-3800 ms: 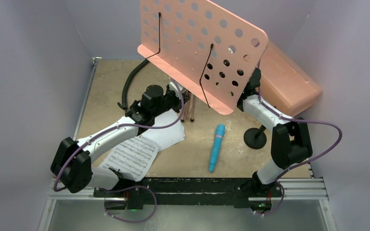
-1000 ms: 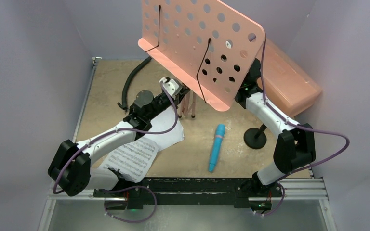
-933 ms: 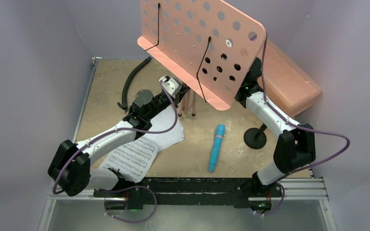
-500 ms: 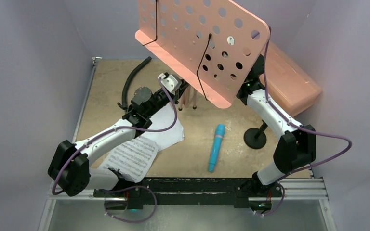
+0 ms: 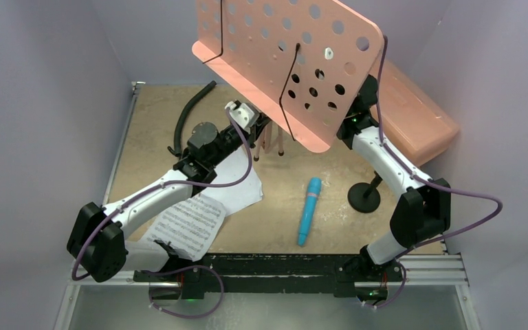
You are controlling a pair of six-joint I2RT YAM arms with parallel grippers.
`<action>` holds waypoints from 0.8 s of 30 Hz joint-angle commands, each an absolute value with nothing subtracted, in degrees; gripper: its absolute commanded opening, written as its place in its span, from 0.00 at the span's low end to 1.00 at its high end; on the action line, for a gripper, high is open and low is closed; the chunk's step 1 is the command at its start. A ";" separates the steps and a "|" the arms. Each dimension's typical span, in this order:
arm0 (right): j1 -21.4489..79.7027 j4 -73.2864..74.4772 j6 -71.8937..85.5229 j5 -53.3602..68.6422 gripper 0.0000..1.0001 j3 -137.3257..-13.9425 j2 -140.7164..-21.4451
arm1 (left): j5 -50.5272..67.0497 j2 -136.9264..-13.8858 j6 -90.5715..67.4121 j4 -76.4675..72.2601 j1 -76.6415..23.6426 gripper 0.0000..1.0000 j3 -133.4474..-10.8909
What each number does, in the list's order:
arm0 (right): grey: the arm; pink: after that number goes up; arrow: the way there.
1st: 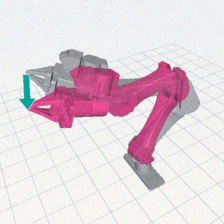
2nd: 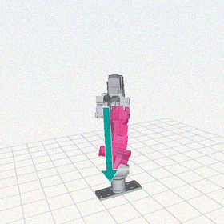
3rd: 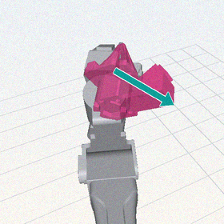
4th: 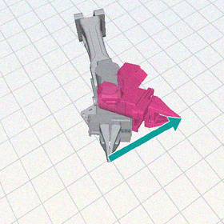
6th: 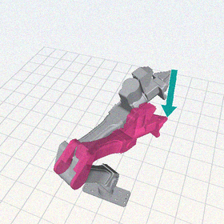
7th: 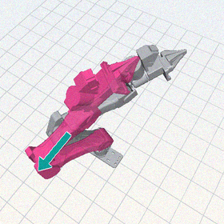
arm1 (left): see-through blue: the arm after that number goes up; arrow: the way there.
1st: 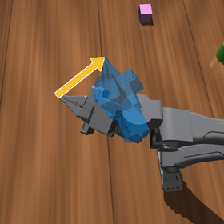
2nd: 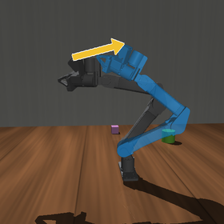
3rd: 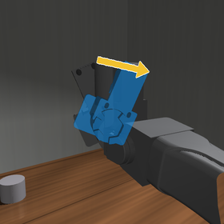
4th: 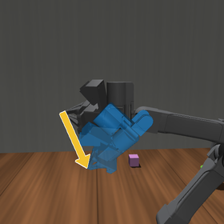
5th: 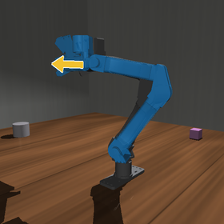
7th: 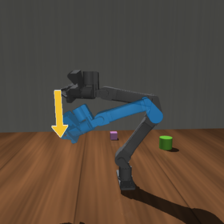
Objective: Set up the instrument practice props
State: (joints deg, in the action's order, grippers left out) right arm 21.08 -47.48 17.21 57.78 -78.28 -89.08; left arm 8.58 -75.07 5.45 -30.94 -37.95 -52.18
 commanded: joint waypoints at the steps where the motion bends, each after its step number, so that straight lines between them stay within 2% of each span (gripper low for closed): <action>1: 21.20 -63.23 20.04 49.39 0.00 -88.44 -84.08 | 6.67 -75.40 4.01 -24.54 -38.22 0.00 -53.97; 14: 21.18 -62.41 21.01 49.71 0.00 -91.59 -84.46 | 4.88 -75.94 6.11 -18.69 -38.15 0.00 -55.73; 24: 21.09 -61.15 20.04 48.97 0.00 -90.09 -84.19 | 3.10 -76.33 0.54 -19.08 -38.17 0.00 -58.82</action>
State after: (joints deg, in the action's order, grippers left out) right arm 21.21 -48.12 17.54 57.76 -83.57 -89.58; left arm 5.45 -75.90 3.38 -19.81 -38.30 -55.75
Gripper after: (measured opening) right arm 0.199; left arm 0.117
